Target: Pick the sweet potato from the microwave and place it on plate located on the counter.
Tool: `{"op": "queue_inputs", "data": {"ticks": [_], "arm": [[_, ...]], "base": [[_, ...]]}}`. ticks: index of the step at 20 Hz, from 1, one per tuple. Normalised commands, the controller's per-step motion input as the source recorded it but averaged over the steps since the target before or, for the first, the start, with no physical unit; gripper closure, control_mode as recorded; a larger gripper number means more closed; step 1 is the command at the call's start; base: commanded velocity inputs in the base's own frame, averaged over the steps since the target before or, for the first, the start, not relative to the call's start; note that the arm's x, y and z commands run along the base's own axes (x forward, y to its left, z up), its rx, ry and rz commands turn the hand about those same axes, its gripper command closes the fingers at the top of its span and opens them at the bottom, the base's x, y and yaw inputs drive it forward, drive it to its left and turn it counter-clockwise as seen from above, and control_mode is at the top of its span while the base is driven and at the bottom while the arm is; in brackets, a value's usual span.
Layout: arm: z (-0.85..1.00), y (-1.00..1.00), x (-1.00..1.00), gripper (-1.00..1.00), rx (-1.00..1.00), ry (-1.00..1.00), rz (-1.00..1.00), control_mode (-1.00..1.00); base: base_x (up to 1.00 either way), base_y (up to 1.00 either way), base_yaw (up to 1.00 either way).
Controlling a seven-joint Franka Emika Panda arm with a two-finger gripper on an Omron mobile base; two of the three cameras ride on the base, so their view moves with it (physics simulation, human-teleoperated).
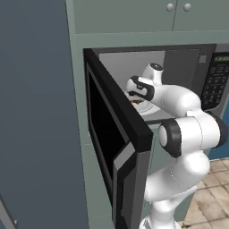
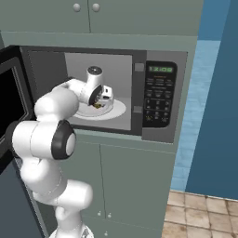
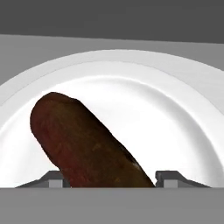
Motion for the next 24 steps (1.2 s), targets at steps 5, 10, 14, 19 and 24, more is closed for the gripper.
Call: {"op": "queue_inputs", "data": {"ticks": [5,10,14,19,24], "arm": [[-0.05,-0.3,-0.98,1.0,0.02,-0.1,0.0,-1.0],[0.37,-0.46,-1.0,1.0,0.0,0.0,0.0,-1.0],[0.58,-0.18,-1.0,1.0,-0.02,0.04,-0.05,-1.0],[0.61,-0.04,-1.0,1.0,-0.03,0.09,-0.11,-1.0],[0.43,0.05,-1.0,1.0,-0.04,0.01,-0.08,-1.0]], "base": [[0.0,0.0,0.0],[0.0,0.0,0.0],[0.0,0.0,0.0],[0.0,0.0,0.0],[0.0,0.0,0.0]]}}
